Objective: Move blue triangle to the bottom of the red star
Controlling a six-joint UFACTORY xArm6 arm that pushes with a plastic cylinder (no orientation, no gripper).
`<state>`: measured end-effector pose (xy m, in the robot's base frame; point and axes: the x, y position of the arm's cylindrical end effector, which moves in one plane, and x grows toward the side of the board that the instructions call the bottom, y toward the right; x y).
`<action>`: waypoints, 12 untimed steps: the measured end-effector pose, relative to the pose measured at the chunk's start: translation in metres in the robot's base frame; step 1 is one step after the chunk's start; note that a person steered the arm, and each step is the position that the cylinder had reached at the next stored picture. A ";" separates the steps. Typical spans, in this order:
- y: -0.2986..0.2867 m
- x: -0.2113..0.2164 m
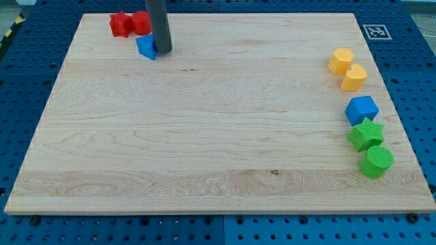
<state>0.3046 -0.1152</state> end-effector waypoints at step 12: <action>-0.084 0.017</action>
<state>0.3213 -0.1993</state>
